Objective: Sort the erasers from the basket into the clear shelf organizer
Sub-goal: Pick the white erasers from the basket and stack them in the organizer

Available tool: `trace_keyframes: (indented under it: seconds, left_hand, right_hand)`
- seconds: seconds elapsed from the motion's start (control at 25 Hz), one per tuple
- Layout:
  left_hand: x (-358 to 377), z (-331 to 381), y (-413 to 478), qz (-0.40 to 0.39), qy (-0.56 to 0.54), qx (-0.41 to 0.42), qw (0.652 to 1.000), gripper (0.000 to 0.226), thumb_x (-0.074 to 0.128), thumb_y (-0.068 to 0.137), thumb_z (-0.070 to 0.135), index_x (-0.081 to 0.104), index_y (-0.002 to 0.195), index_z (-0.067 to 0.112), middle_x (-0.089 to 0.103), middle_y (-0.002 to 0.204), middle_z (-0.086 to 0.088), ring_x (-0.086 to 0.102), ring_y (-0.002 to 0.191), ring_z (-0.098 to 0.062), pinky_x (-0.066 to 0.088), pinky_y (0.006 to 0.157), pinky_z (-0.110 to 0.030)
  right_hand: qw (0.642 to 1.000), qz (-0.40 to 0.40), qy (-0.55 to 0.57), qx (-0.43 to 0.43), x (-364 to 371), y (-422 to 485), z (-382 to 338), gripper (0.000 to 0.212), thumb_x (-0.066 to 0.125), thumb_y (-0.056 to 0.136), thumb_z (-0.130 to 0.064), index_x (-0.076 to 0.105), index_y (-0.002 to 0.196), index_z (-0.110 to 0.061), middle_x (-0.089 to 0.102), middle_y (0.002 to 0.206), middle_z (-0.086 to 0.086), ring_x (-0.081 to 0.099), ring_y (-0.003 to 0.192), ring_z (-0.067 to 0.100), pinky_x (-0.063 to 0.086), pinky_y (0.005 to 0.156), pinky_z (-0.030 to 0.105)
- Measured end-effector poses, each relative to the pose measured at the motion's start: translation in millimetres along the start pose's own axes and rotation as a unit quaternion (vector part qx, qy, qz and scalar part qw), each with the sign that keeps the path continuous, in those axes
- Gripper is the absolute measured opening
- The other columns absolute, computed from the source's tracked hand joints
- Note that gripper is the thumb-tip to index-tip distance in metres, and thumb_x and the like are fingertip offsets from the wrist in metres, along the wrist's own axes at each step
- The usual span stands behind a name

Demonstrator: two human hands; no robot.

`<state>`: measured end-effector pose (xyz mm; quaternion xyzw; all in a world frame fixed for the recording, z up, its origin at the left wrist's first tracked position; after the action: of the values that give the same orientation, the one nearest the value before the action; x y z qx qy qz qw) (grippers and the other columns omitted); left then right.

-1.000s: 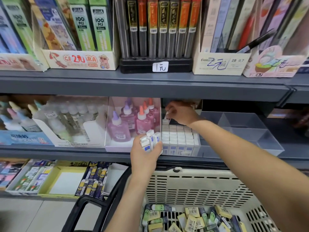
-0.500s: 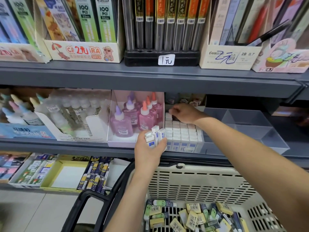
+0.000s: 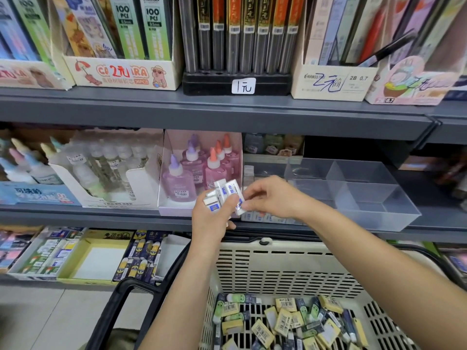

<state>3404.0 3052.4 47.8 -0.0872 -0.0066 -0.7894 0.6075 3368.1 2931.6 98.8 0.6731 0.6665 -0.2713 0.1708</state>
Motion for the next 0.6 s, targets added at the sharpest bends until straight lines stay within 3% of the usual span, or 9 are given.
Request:
trace_keyframes:
  seconds: [0.16, 0.28, 0.36, 0.44, 0.52, 0.6]
  left_hand:
    - [1.4, 1.5, -1.9, -0.001, 0.003, 0.018, 1.0, 0.025, 0.068, 0.083, 0.017, 0.055, 0.104, 0.018, 0.069, 0.073, 0.005, 0.061, 0.057, -0.005, 0.047, 0.044, -0.022]
    - [2.1, 0.3, -2.3, 0.002, 0.022, 0.015, 1.0, 0.021, 0.067, 0.084, 0.018, 0.053, 0.098, 0.024, 0.067, 0.074, 0.002, 0.057, 0.048, -0.002, 0.044, 0.044, -0.018]
    - [3.4, -0.2, -2.4, 0.001, 0.029, 0.014, 0.999, 0.021, 0.067, 0.085, 0.018, 0.051, 0.094, 0.027, 0.066, 0.075, -0.002, 0.054, 0.044, -0.001, 0.042, 0.042, -0.014]
    - [4.5, -1.0, -2.3, 0.001, 0.041, 0.013, 0.999, 0.019, 0.067, 0.084, 0.018, 0.052, 0.093, 0.027, 0.066, 0.076, -0.002, 0.054, 0.045, -0.002, 0.041, 0.042, -0.013]
    - [5.3, -1.4, -2.0, 0.002, 0.052, 0.013, 0.999, 0.019, 0.068, 0.084, 0.019, 0.053, 0.094, 0.025, 0.066, 0.078, -0.002, 0.056, 0.05, -0.003, 0.042, 0.043, -0.014]
    - [6.0, -1.3, -1.0, 0.002, 0.055, 0.014, 0.998, 0.021, 0.068, 0.084, 0.019, 0.051, 0.091, 0.029, 0.066, 0.08, -0.002, 0.058, 0.053, -0.002, 0.043, 0.043, -0.014]
  right_hand:
    - [0.989, 0.061, 0.127, 0.04, -15.8, -2.7, 13.7, 0.008, 0.066, 0.083, -0.009, 0.06, 0.079, -0.013, 0.07, 0.066, -0.001, 0.065, 0.056, 0.006, 0.047, 0.044, 0.015]
    - [0.961, 0.176, 0.202, 0.064, -58.3, 3.9, 32.1, 0.013, 0.064, 0.085, -0.009, 0.055, 0.084, -0.019, 0.071, 0.081, 0.003, 0.071, 0.068, 0.014, 0.053, 0.049, 0.021]
    - [0.962, 0.257, 0.057, 0.077, -92.1, 14.3, 40.2, 0.006, 0.061, 0.087, -0.016, 0.057, 0.086, -0.02, 0.07, 0.095, 0.006, 0.071, 0.078, 0.02, 0.057, 0.065, 0.03]
    - [0.942, 0.294, -0.15, 0.058, -108.9, 29.8, 31.3, 0.01, 0.057, 0.089, -0.022, 0.061, 0.096, -0.017, 0.068, 0.106, 0.008, 0.066, 0.091, 0.026, 0.05, 0.075, 0.028]
    - [0.935, 0.268, -0.23, 0.022, -101.1, 50.2, 26.2, 0.019, 0.053, 0.092, -0.024, 0.062, 0.105, -0.015, 0.066, 0.113, 0.01, 0.062, 0.099, 0.028, 0.042, 0.074, 0.024]
    - [0.946, 0.214, -0.243, 0.022, -83.3, 68.6, 32.9, 0.026, 0.046, 0.095, -0.025, 0.06, 0.115, -0.016, 0.063, 0.119, 0.01, 0.059, 0.104, 0.027, 0.036, 0.077, 0.024]
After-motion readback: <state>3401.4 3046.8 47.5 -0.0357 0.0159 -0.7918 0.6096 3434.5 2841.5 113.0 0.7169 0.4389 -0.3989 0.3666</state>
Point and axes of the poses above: each hand's wrist, its own y-axis towards the middle knuckle, its own x-axis out of the palm, z = x × y, the point moved 10 cm from there along y, towards the middle knuckle
